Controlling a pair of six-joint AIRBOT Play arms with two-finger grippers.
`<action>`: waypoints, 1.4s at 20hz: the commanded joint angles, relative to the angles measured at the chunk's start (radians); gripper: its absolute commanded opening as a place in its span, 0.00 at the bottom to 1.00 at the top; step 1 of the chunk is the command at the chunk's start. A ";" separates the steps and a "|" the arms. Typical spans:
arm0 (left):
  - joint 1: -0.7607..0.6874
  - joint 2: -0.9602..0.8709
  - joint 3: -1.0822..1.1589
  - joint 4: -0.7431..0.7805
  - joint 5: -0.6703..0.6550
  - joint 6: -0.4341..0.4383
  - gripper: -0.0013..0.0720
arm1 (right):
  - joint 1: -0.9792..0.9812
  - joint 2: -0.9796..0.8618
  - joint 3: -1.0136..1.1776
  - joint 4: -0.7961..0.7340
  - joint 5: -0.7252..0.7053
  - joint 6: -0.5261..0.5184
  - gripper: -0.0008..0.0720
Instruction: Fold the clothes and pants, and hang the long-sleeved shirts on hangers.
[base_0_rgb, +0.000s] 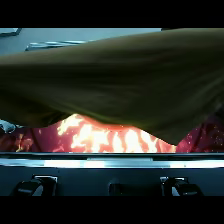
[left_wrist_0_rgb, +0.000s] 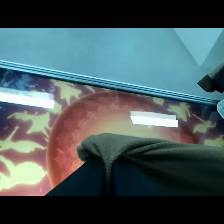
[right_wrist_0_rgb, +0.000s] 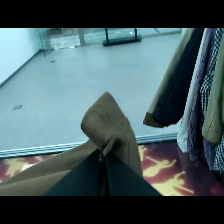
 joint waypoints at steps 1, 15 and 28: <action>0.001 -0.067 -0.012 0.032 0.004 0.033 0.04 | 0.000 -0.122 0.005 -0.030 0.085 0.138 0.05; 0.001 -1.009 -0.084 0.017 0.245 -0.031 0.04 | 0.001 -1.118 -0.002 0.382 -0.133 0.173 0.05; 0.242 -0.838 -0.095 -0.040 -0.200 0.040 0.57 | -0.351 -0.953 -0.049 0.699 0.556 -0.412 0.69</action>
